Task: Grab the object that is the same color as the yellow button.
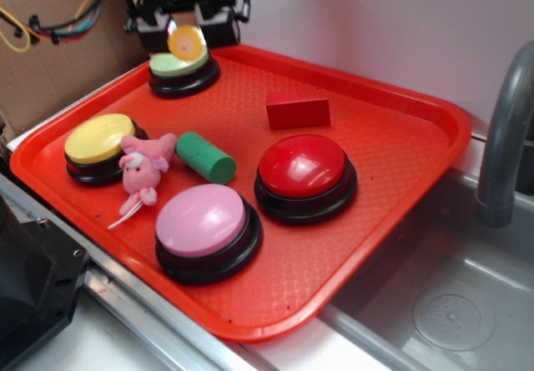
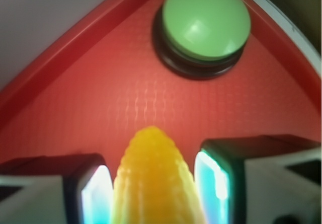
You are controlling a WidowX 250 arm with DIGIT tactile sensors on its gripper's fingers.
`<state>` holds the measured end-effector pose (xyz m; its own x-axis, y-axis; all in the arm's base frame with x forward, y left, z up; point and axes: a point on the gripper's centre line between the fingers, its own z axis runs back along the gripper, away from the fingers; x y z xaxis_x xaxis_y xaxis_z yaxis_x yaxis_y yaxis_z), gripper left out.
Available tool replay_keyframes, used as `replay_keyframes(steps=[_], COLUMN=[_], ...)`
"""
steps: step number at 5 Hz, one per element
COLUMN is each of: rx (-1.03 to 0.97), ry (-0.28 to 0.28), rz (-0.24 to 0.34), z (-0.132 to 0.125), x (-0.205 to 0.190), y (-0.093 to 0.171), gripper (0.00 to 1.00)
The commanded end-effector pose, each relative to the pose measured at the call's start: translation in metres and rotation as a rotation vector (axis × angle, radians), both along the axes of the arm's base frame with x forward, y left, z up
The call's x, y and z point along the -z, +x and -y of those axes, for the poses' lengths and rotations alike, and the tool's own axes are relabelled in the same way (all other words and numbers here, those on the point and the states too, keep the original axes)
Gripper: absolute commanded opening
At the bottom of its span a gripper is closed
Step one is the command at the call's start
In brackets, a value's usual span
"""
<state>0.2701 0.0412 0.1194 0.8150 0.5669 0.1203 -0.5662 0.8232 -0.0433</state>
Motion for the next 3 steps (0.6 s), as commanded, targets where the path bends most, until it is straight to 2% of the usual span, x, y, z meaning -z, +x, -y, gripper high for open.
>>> replay_keyframes(steps=[1, 2, 3], rx=[0.296, 0.344, 0.275], ry=[-0.028, -0.048, 0.0], rz=[0.148, 0.152, 0.119], z=[-0.005, -0.008, -0.019], x=[-0.074, -0.074, -0.067], y=[-0.017, -0.019, -0.008], gripper=[0.0, 0.0, 0.0])
